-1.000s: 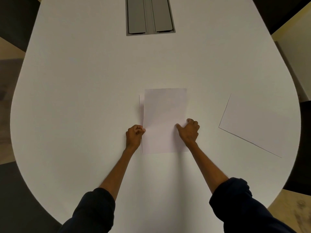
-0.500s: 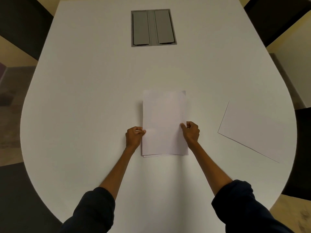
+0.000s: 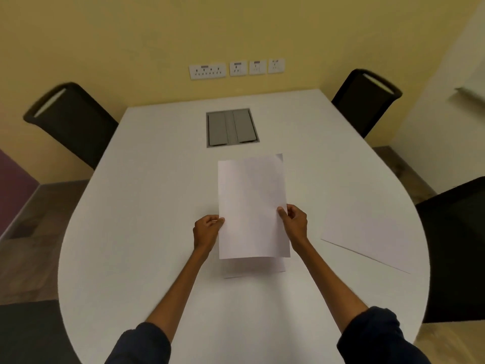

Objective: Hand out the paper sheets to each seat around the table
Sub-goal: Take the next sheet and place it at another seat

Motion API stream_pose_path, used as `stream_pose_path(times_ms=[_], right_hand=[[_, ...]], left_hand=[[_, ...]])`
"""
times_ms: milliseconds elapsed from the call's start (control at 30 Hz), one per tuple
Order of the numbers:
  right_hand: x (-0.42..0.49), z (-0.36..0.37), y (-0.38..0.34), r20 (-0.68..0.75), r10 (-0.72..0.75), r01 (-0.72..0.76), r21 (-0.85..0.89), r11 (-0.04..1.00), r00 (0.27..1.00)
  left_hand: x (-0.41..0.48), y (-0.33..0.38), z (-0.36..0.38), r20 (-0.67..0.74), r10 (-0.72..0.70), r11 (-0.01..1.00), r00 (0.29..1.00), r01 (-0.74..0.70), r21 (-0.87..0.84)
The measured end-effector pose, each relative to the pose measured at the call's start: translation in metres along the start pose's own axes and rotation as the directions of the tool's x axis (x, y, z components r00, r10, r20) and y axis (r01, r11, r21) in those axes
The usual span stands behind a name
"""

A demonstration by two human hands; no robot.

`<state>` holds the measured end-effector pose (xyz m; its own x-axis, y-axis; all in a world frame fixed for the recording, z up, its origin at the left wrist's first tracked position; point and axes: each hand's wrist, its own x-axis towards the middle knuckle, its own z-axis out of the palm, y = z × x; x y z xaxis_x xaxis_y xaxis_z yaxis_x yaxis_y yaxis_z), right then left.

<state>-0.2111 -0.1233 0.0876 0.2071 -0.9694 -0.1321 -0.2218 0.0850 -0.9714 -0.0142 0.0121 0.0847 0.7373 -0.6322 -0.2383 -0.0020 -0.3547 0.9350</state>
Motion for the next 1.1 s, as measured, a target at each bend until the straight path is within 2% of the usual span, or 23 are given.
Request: stream_pose_path(times_ms=[100, 267, 500, 700, 967, 1100], right_hand=[[-0.023, -0.02, -0.021, -0.023, -0.041, 0.043, 0.07, 0.997, 0.999], [-0.073, -0.052, -0.04, -0.079, -0.073, 0.084, 0.144, 0.986, 0.994], [-0.159, -0.104, -0.047, -0.252, -0.152, 0.19, 0.132, 0.973, 0.956], [-0.233, -0.167, -0.038, -0.398, -0.149, 0.216, 0.128, 0.968, 0.905], [-0.296, -0.28, -0.011, -0.605, -0.065, 0.212, 0.175, 0.962, 0.794], [-0.316, -0.341, 0.002, -0.665, -0.021, 0.219, 0.216, 0.951, 0.747]], left_hand=[[-0.02, 0.021, -0.004, 0.074, 0.071, 0.995, 0.995, -0.066, -0.068], [-0.059, 0.041, -0.011, 0.115, 0.184, 0.98, 0.976, -0.174, -0.096], [-0.127, 0.046, -0.024, 0.243, 0.289, 0.953, 0.926, -0.254, -0.166], [-0.196, 0.055, 0.019, 0.487, 0.289, 0.957, 0.824, -0.245, -0.153], [-0.275, 0.067, 0.106, 0.645, 0.354, 0.931, 0.677, -0.324, -0.17], [-0.319, 0.076, 0.16, 0.705, 0.388, 0.912, 0.593, -0.358, -0.201]])
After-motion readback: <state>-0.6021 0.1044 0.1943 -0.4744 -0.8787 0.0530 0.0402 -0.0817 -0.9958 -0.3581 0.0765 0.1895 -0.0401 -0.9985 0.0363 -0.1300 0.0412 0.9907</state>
